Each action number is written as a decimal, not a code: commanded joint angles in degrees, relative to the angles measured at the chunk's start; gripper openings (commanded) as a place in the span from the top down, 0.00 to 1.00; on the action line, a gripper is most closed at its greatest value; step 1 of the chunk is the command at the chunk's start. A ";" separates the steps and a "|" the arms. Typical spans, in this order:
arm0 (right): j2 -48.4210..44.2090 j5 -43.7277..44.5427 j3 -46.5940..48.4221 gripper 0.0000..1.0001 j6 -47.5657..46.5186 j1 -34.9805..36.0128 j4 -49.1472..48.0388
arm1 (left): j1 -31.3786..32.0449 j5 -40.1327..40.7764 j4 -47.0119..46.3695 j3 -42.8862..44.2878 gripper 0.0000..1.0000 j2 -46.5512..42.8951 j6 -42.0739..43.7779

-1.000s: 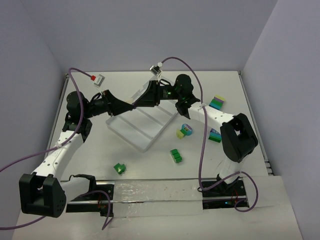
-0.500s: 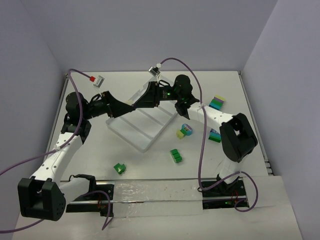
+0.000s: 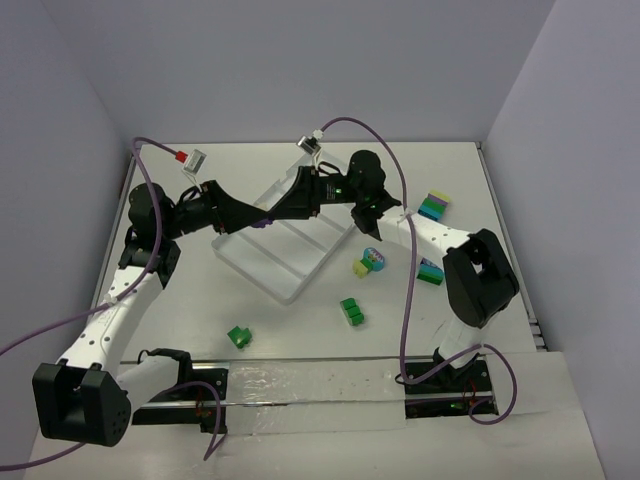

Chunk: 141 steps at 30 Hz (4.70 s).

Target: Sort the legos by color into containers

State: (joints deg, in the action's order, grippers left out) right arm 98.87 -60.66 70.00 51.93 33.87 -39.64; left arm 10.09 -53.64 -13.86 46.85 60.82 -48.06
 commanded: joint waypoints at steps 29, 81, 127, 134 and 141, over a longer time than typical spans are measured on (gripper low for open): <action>-8.85 33.83 -0.87 1.00 -34.00 -1.92 46.50 | -1.12 6.97 2.97 3.34 1.00 1.28 0.93; 22.83 65.91 41.40 0.31 -31.98 -5.42 65.03 | -0.38 20.77 16.25 6.57 1.00 3.68 5.02; -23.77 67.77 -13.22 0.22 -28.48 -10.64 53.68 | 19.40 71.92 38.56 48.98 0.04 57.57 -0.93; -25.65 69.45 -13.33 0.22 -29.67 -10.99 56.68 | 24.10 76.02 42.86 53.73 0.04 52.09 1.85; -25.39 72.98 -17.34 0.21 -28.79 -11.15 57.92 | 24.63 74.56 40.52 47.32 0.04 39.92 2.62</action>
State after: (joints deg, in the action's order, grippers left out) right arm 74.15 8.63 54.27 22.89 23.20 16.93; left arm 35.27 20.18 28.23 95.75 110.21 -46.90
